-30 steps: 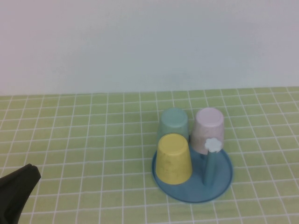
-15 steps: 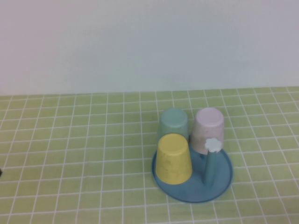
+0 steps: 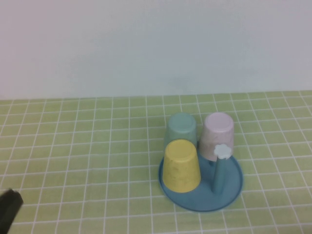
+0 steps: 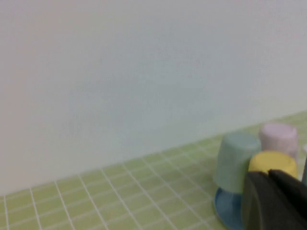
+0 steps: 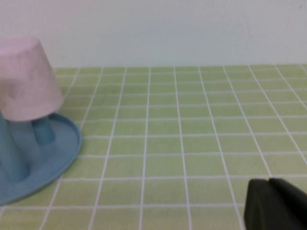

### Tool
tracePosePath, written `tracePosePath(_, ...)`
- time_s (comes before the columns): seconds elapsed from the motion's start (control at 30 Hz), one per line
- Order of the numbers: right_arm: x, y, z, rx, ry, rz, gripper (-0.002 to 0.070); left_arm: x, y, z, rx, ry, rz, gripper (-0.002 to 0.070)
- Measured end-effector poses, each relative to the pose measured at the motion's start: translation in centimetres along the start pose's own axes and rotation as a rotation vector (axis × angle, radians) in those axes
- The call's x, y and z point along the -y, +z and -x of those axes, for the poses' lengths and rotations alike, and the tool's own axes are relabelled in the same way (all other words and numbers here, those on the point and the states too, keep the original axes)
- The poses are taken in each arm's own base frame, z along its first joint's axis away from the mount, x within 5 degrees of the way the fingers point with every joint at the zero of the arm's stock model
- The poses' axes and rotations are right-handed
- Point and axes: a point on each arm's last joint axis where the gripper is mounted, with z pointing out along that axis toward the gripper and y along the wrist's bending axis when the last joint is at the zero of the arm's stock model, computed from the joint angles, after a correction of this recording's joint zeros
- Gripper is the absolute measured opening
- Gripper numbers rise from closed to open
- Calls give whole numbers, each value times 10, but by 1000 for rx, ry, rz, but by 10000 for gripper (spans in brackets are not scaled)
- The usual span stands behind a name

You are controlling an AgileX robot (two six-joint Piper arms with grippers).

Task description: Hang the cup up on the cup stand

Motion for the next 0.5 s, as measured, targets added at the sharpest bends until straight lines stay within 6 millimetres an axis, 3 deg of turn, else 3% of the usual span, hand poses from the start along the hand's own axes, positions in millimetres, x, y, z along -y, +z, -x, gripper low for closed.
tracePosePath(0.13,3,0,-7,-72,-10,-29,-2,-11,0,-10,-88,-7,115,0)
tracePosePath(0.27,1,-1,-7,-82,-26,-10,-2,-32,1,-25,-20,-105,336,0)
tracePosePath(0.5,-1,-1,-8,-91,-110,20,-2,-34,-6,-79,0,87,414,0)
